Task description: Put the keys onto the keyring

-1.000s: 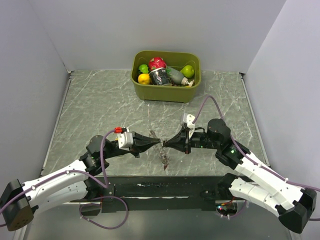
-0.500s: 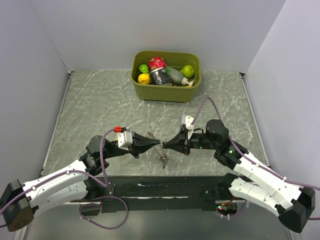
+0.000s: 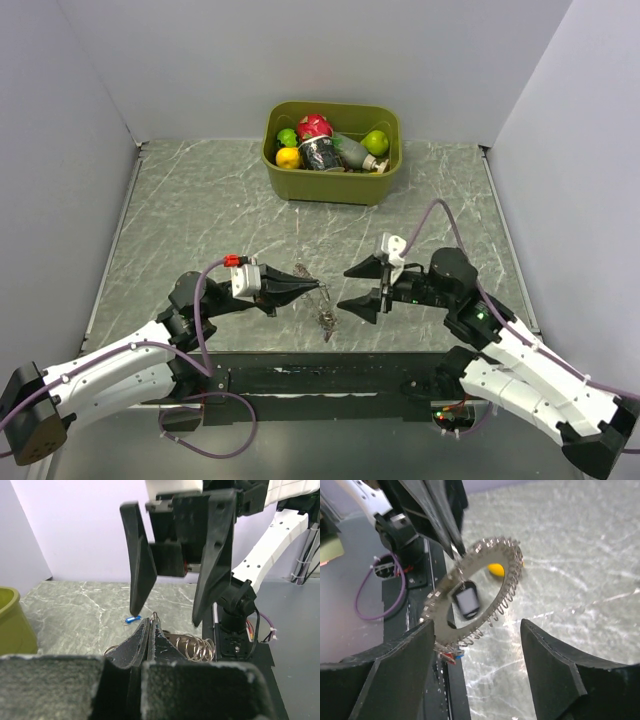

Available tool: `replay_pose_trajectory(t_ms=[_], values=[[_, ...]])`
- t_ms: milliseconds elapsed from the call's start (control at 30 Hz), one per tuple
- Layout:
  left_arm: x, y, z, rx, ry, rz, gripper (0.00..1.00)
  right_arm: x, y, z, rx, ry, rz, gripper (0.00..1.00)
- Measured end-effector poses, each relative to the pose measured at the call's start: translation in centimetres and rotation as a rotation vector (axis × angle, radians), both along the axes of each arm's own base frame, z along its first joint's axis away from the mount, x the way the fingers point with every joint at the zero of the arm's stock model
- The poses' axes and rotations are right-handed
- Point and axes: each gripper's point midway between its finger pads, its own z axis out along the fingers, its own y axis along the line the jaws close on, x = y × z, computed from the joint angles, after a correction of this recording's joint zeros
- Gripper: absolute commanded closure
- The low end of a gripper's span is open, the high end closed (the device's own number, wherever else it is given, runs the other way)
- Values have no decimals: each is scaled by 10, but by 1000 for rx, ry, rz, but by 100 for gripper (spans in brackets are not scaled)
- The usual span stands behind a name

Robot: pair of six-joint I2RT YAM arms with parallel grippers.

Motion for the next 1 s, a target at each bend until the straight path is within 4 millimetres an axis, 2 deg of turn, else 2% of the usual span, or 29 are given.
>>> replay_pose_trajectory(t_ms=[33, 100, 133, 367, 667, 700, 767, 867, 1000], values=[[-1, 0, -1, 3, 0, -4, 99, -2, -1, 4, 11, -11, 2, 25], [-3, -1, -2, 7, -3, -19, 99, -5, -1, 9, 29, -22, 20, 35], [-5, -1, -2, 11, -5, -28, 99, -7, 0, 12, 37, -27, 35, 37], [-14, -7, -10, 43, -11, -101, 99, -18, 14, 34, 90, -42, 152, 44], [-15, -13, -13, 57, -10, -135, 99, -19, 23, 27, 78, -3, 203, 69], [-15, -13, -12, 55, -12, -136, 99, -18, 24, 25, 75, 4, 205, 77], [-16, -14, -11, 52, -16, -140, 99, -17, 25, 23, 69, 14, 207, 84], [-15, -14, -11, 52, -17, -140, 99, -16, 26, 21, 65, 21, 207, 100], [-14, -13, -12, 56, -15, -134, 99, -15, 27, 19, 60, 25, 208, 100]])
